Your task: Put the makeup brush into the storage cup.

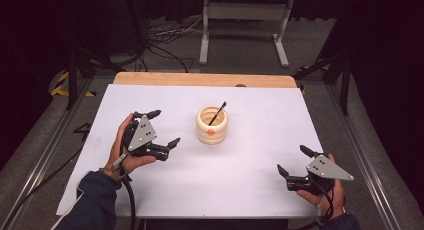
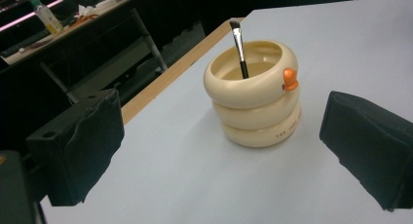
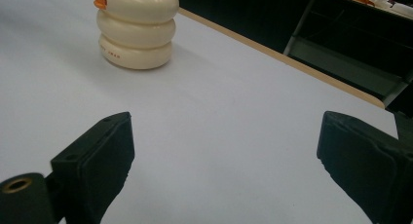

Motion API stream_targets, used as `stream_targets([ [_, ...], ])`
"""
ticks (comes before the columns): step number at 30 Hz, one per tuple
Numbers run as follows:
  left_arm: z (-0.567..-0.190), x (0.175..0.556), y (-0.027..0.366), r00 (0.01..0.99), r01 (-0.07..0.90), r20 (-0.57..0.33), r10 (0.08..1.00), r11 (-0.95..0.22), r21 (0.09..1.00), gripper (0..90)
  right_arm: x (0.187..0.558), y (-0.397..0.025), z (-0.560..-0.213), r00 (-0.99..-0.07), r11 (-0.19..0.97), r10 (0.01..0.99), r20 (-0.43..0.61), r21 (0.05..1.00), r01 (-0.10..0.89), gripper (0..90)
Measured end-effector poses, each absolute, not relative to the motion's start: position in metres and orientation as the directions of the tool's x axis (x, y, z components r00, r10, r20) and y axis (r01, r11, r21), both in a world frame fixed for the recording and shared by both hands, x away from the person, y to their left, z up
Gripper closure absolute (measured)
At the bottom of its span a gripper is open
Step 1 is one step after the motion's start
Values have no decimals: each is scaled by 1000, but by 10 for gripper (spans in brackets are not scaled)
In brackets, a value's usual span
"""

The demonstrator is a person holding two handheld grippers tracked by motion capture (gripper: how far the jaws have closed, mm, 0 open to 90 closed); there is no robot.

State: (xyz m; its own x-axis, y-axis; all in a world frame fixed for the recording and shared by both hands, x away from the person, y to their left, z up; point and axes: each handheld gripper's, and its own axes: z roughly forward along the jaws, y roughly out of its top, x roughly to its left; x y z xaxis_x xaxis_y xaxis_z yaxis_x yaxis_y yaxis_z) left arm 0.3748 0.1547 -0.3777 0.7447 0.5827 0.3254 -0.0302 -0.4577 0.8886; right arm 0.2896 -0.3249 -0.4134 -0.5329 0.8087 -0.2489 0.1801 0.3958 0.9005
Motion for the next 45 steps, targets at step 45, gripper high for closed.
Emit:
stream_targets([
  [45, -409, 346, 211, 724, 18, 293, 625, -441, 897, 42, 290, -322, -415, -538, 408, 804, -256, 894, 185, 69],
])
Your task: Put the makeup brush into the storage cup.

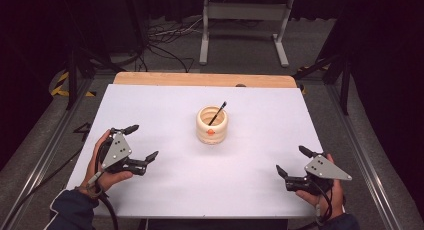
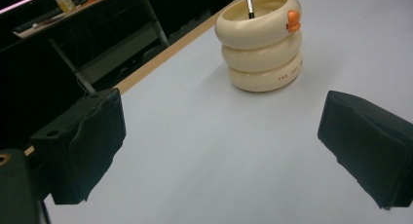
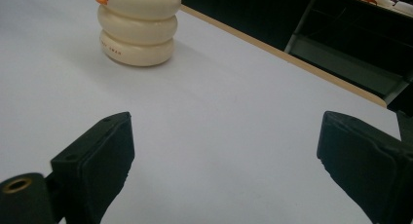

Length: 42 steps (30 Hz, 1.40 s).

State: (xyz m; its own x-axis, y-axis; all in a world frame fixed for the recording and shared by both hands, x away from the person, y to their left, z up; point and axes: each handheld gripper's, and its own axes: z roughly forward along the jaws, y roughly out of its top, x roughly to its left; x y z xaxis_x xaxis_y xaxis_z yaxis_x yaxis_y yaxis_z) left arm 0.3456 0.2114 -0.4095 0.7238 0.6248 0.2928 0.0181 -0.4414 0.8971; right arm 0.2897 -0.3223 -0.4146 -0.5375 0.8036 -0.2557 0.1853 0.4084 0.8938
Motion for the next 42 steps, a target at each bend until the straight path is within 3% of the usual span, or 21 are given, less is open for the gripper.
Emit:
stream_targets([
  [18, -431, 332, 233, 723, 96, 259, 640, -464, 880, 46, 290, -322, -416, -532, 414, 806, -260, 890, 192, 69],
  [42, -449, 316, 272, 695, 201, 120, 709, -352, 914, 55, 291, -324, -419, -528, 429, 806, -268, 879, 207, 69],
])
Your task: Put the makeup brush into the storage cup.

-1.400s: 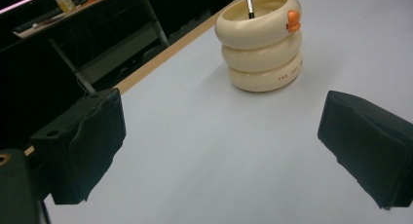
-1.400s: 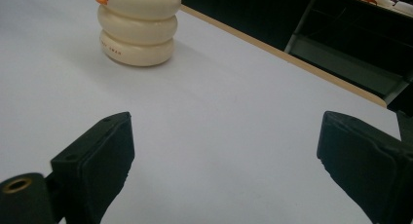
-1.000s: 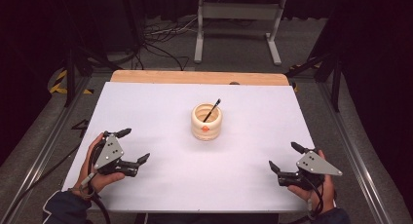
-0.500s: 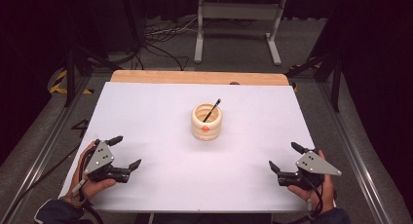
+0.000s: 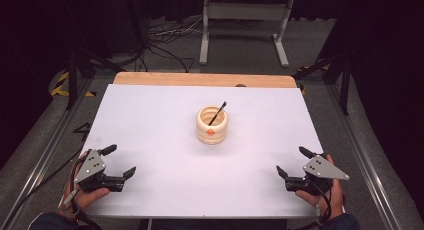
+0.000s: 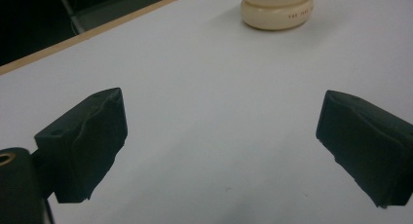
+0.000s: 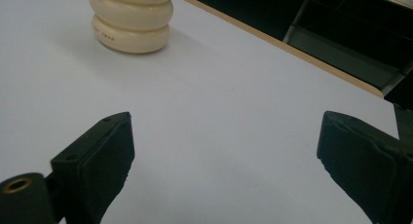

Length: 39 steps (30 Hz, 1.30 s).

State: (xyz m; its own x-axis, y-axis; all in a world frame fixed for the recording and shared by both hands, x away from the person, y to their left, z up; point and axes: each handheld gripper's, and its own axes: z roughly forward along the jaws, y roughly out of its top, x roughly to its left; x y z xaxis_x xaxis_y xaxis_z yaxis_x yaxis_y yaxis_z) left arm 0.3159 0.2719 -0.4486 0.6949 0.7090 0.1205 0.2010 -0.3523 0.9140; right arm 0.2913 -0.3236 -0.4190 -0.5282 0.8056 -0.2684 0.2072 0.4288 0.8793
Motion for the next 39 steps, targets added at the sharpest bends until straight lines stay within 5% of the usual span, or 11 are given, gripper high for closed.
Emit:
stream_targets([
  [39, -448, 316, 266, 712, 191, 128, 691, -366, 911, 57, 291, -321, -418, -541, 435, 795, -274, 879, 195, 71],
])
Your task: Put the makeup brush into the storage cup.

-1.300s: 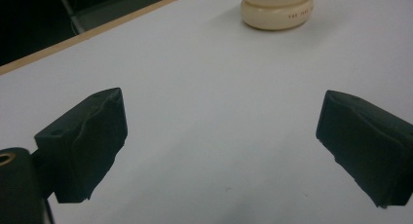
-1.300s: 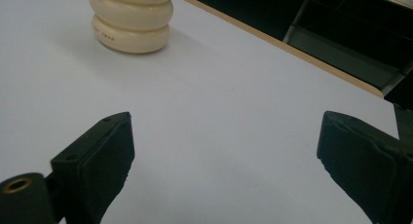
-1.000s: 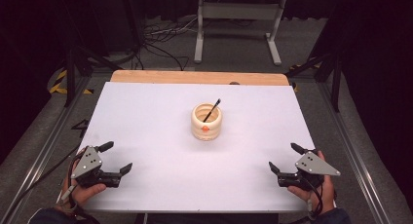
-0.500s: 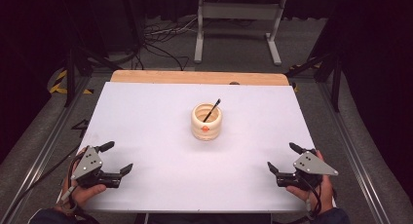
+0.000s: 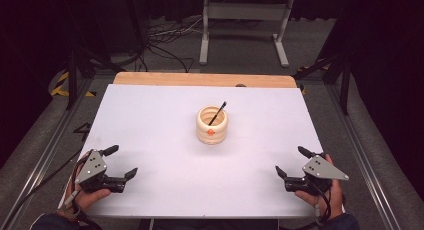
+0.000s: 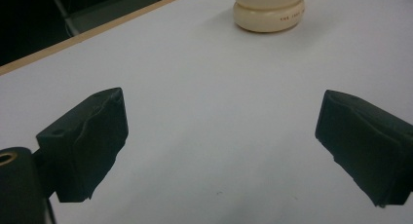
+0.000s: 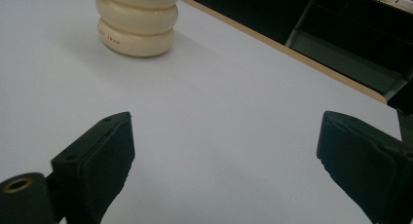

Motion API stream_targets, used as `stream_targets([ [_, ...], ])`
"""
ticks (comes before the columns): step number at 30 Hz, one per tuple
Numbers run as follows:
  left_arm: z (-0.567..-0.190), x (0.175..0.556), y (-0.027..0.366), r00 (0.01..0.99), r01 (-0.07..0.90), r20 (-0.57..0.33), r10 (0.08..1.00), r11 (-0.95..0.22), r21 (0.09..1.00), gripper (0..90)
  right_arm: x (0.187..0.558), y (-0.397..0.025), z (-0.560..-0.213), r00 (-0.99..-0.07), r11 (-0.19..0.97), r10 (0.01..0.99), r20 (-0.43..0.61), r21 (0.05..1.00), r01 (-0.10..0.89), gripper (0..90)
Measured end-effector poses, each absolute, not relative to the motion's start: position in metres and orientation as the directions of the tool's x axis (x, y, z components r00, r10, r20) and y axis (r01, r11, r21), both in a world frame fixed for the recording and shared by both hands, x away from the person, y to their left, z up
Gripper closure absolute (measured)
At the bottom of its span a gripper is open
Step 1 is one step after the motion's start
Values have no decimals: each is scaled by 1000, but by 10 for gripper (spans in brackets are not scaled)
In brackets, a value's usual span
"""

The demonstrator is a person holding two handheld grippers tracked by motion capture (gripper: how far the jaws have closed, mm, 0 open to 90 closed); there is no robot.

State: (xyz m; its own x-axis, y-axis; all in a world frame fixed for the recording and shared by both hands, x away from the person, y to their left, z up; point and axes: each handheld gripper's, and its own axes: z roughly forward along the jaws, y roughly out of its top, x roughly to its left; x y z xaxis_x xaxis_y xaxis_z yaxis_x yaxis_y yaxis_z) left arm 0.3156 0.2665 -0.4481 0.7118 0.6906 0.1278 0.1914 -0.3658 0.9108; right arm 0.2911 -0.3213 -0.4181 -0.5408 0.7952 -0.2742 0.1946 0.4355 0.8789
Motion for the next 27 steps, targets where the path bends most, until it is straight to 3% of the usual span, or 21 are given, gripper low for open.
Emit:
stream_targets([
  [27, -447, 315, 263, 703, 186, 136, 698, -365, 912, 61, 290, -322, -418, -539, 430, 798, -269, 881, 197, 72],
])
